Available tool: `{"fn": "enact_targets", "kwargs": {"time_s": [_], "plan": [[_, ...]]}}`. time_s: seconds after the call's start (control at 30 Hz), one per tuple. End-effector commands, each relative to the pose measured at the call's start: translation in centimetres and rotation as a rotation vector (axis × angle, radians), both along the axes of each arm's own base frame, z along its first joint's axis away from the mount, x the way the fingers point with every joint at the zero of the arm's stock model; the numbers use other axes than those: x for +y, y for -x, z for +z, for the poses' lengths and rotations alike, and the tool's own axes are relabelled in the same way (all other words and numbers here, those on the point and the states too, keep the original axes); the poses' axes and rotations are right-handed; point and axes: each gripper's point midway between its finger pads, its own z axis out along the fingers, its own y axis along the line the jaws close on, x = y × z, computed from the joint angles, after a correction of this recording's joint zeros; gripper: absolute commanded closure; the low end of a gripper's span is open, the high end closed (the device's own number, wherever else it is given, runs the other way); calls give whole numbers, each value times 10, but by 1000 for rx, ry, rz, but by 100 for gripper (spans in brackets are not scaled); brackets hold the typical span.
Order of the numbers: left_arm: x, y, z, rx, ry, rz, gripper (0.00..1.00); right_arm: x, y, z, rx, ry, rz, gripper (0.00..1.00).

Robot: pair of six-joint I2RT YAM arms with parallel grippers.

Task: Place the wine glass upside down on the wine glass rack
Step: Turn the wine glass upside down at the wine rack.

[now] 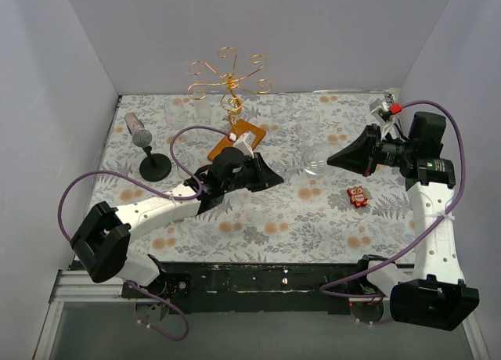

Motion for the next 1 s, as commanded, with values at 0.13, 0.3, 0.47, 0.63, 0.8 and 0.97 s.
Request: {"fn": "enact_targets", "kwargs": {"time_s": [0.13,0.3,0.47,0.63,0.8,0.97], "plan": [[25,-11,2,-99,-113,77,100,0,4,5,-61,-4,17,60],[51,-13,-1,-137,-215,139,100,-5,-3,-5,-109,71,-46,38],[69,-6,-3,-176,-305,122,100,-13,-10,-12,-168,178,-108,35],[85,2,1,-266,-397,63,100,-17,-12,-14,-195,229,-138,34],[103,4,12,-423,-504,3,100,-18,-12,-14,-193,232,-143,34],[118,2,38,-646,-598,-53,100,-16,-10,-18,-173,207,-128,34]]}}
